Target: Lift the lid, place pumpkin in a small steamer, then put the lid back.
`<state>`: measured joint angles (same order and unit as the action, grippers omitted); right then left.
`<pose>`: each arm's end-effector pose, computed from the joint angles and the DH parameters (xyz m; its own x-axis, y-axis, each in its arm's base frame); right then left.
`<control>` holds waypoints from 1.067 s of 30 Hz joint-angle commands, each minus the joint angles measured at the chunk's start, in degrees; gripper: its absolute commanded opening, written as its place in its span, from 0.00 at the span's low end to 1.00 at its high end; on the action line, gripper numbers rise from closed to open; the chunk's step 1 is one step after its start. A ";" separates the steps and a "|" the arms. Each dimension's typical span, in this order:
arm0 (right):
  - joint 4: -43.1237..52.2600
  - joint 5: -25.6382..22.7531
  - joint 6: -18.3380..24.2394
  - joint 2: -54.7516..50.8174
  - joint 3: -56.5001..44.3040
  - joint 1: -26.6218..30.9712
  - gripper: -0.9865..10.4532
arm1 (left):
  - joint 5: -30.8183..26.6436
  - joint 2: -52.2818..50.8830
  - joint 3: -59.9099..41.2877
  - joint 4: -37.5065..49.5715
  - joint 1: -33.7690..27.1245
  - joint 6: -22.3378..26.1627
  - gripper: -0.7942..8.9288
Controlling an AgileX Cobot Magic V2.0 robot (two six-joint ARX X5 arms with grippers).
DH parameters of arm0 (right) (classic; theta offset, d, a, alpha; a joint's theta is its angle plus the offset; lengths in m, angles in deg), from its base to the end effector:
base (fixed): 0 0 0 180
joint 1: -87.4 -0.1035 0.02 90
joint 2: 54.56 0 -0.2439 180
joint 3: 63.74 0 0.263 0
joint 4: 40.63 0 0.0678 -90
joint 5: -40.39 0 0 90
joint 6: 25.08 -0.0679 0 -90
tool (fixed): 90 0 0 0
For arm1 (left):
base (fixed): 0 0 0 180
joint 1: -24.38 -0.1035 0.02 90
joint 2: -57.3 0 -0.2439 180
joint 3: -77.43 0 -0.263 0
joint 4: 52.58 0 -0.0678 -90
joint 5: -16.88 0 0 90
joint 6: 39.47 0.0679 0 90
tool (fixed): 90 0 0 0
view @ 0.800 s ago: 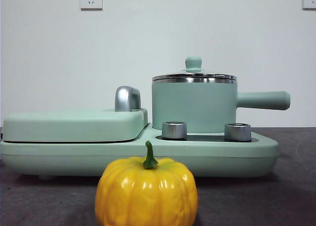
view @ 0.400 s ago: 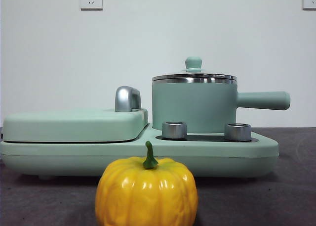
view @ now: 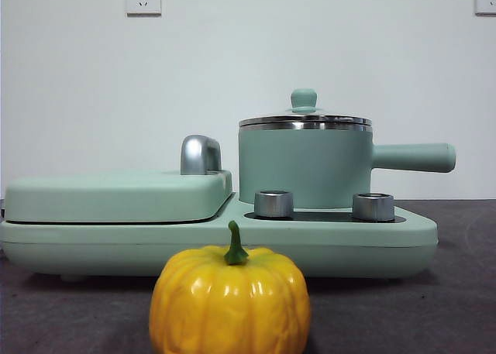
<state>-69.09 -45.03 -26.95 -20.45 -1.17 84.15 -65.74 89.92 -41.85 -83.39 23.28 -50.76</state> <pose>0.1842 0.0159 0.3656 0.9907 0.1362 0.0000 -0.1362 0.9901 0.0326 0.1817 -0.0052 0.3525 0.9929 -0.1094 -0.0469 0.0979 0.9746 -0.2015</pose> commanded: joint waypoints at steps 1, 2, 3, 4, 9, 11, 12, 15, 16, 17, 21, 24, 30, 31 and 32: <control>-1.46 1.53 2.54 3.89 2.84 0.00 0.09 | 2.69 3.98 3.34 0.46 0.09 6.12 0.09; -2.14 2.29 3.43 5.44 3.63 0.00 0.09 | 3.91 5.60 4.26 0.46 0.11 6.69 0.09; -2.78 3.21 4.42 6.91 4.28 0.00 0.09 | 5.18 7.15 5.14 0.46 0.17 7.17 0.09; -3.28 4.02 5.27 8.44 4.83 0.00 0.09 | 6.32 8.52 5.90 0.42 0.31 7.61 0.09; -5.49 8.35 8.13 14.40 5.84 -0.17 0.09 | 11.08 15.04 9.22 0.13 1.77 9.55 0.09; -6.45 8.98 9.38 15.80 5.84 -0.74 0.09 | 11.34 17.07 10.38 -1.09 2.67 11.34 0.09; -7.26 8.98 10.16 16.55 5.84 -1.29 0.09 | 11.34 18.36 11.15 -2.25 3.32 12.90 0.09; -9.68 8.98 12.17 17.88 5.84 -2.78 0.09 | 11.39 21.03 12.22 -4.35 5.16 17.05 0.09; -10.21 9.01 12.72 18.08 5.84 -3.15 0.09 | 11.41 21.57 12.22 -4.74 5.75 18.47 0.09; -10.97 9.01 13.64 18.36 5.84 -3.74 0.09 | 11.41 22.14 12.22 -5.29 6.38 19.91 0.09; -14.16 9.09 17.44 18.67 5.84 -6.29 0.09 | 12.15 24.44 12.22 -8.90 9.31 24.15 0.09; -16.13 9.07 20.28 18.64 5.84 -8.00 0.09 | 12.20 25.53 12.22 -10.88 11.15 25.35 0.09; -17.81 9.07 23.78 18.64 5.84 -9.90 0.13 | 12.20 26.01 12.22 -10.95 13.99 25.70 0.16; -17.81 9.03 23.78 18.64 5.84 -9.94 0.16 | 12.20 26.01 12.22 -10.80 14.23 25.68 0.23; -17.84 8.98 23.78 18.64 5.84 -10.05 0.21 | 12.20 26.01 12.22 -10.82 14.45 25.70 0.30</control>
<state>-87.10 -36.11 -4.02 -2.22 3.51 74.34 -53.70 115.49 -30.84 -94.98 37.51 -25.93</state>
